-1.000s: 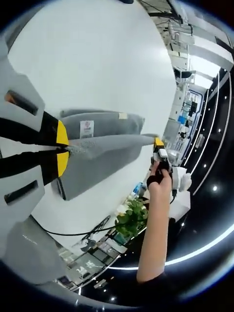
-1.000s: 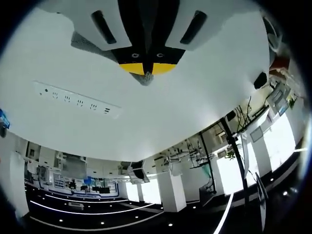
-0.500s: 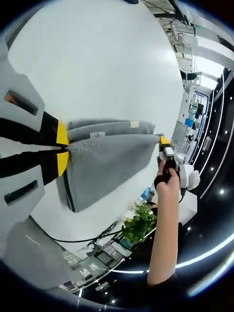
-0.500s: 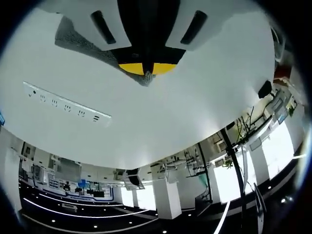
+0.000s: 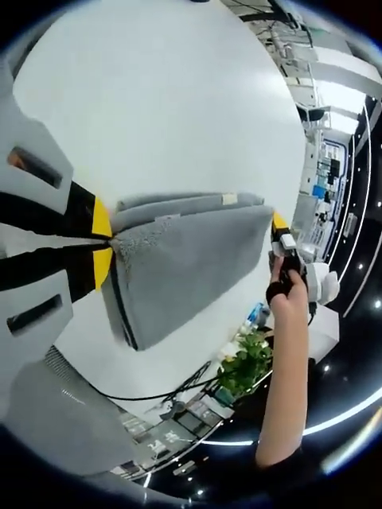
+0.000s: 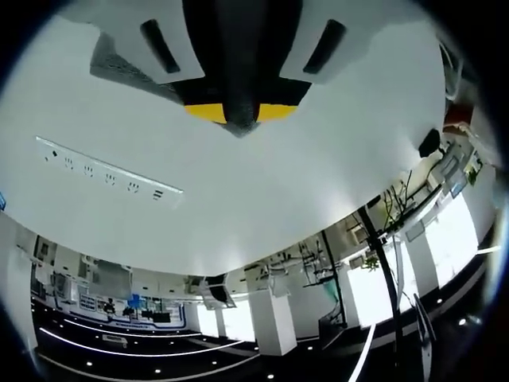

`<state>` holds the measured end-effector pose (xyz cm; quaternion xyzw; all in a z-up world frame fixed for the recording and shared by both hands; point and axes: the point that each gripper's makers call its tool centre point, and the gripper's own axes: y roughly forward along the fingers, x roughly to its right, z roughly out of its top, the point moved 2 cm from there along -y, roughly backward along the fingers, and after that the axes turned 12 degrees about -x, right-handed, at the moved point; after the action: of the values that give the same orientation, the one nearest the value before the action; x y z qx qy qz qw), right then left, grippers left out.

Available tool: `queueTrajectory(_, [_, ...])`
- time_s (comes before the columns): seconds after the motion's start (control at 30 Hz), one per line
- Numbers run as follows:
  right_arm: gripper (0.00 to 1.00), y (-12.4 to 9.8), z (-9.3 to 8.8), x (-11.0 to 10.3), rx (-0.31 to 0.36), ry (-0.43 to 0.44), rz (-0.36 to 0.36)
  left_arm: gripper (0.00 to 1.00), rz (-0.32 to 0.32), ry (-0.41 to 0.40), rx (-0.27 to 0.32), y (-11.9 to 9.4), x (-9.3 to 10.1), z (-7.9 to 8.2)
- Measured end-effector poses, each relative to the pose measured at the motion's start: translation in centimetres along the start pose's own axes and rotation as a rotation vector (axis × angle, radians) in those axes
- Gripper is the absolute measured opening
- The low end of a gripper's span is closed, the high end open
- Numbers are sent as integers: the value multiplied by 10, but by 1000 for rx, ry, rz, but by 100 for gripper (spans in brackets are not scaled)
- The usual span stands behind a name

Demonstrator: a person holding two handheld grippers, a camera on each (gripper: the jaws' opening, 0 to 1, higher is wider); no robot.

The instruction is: Fold the towel on the table until its edges align and the towel forms a compact rectangular stack.

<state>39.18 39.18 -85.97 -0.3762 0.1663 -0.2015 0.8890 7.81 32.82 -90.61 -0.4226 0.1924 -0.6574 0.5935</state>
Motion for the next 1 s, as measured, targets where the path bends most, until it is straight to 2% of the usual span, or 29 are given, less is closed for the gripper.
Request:
queueTrajectory(0.13, [19,-8,-8,2,-29,-10,9,11,-25,23,41,-8,5,9])
queueTrajectory(0.23, [26,-16,-11,4,-29,4,15,17,-30,73,29,-12,8,12])
queueTrajectory(0.27, [28,-19,-13,5,-26,10,14,17,-13,93,28,-14,6,14])
queueTrajectory(0.4, [29,-28,-18,11,-32,-10,13,17,23,55,79,-19,-6,29])
queueTrajectory(0.5, [32,-32,-20,19,-23,22,35,19,36,57,84,-19,-13,37])
queueTrajectory(0.6, [33,-36,-25,27,-24,12,25,24,43,55,102,-16,-19,48])
queueTrajectory(0.73, [38,-48,-31,39,-5,0,-16,28,0,50,114,-9,-17,58])
queueTrajectory(0.8, [40,-53,-36,45,5,16,-20,31,-1,55,109,-3,-17,63])
queueTrajectory(0.93, [46,-63,-50,52,6,10,-37,46,22,87,108,5,-19,76])
queueTrajectory(1.0, [49,-68,-58,57,4,19,-44,49,25,110,103,10,-18,83])
